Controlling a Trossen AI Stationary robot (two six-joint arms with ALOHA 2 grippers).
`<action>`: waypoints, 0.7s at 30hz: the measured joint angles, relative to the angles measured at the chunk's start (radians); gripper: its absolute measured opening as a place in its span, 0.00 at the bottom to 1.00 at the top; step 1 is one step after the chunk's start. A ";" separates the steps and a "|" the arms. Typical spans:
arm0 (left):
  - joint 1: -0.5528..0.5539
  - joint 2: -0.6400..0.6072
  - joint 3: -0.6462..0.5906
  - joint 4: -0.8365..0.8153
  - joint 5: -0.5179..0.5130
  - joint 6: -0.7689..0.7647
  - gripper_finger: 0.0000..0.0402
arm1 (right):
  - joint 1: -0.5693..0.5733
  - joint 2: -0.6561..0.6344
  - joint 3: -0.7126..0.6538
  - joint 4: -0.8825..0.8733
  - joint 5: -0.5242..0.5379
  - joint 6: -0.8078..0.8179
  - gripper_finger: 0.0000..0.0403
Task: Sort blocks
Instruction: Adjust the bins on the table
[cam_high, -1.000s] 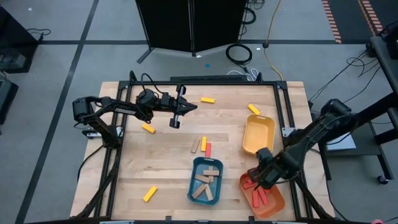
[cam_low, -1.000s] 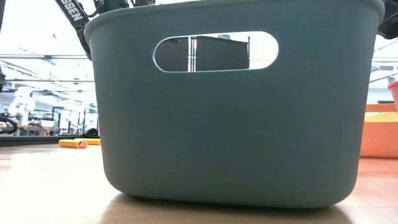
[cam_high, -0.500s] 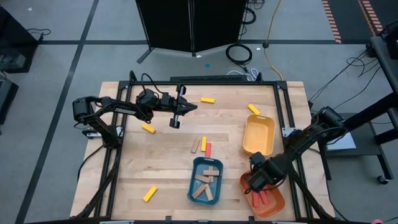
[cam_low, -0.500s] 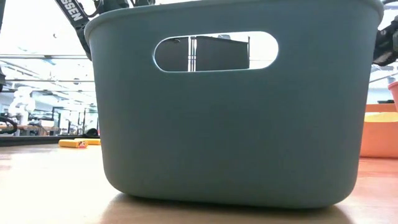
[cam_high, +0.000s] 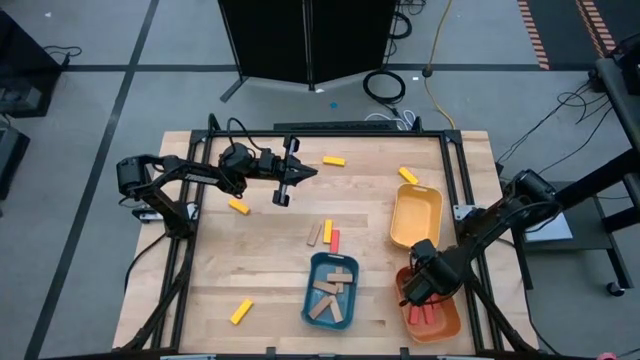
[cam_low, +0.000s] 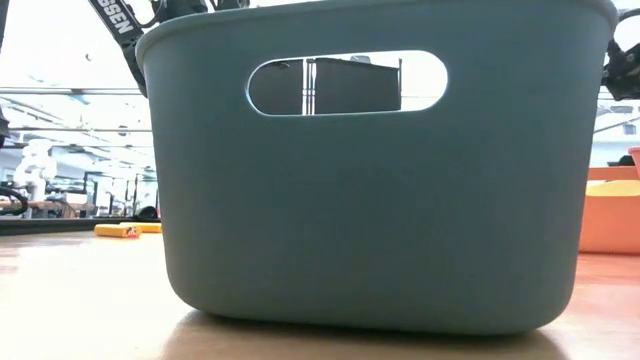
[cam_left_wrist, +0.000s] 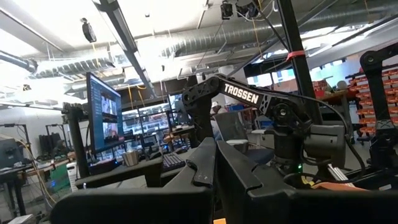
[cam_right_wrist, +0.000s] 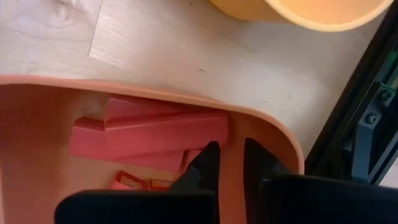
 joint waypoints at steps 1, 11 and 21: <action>0.000 0.000 0.000 0.000 0.000 0.000 0.03 | 0.000 0.000 0.000 0.001 0.000 0.000 0.00; 0.000 0.000 0.000 0.000 0.000 0.000 0.03 | -0.001 0.000 0.000 0.031 -0.022 -0.009 0.00; 0.000 0.000 0.000 0.000 0.000 0.000 0.03 | -0.007 0.000 0.000 0.062 -0.024 -0.020 0.07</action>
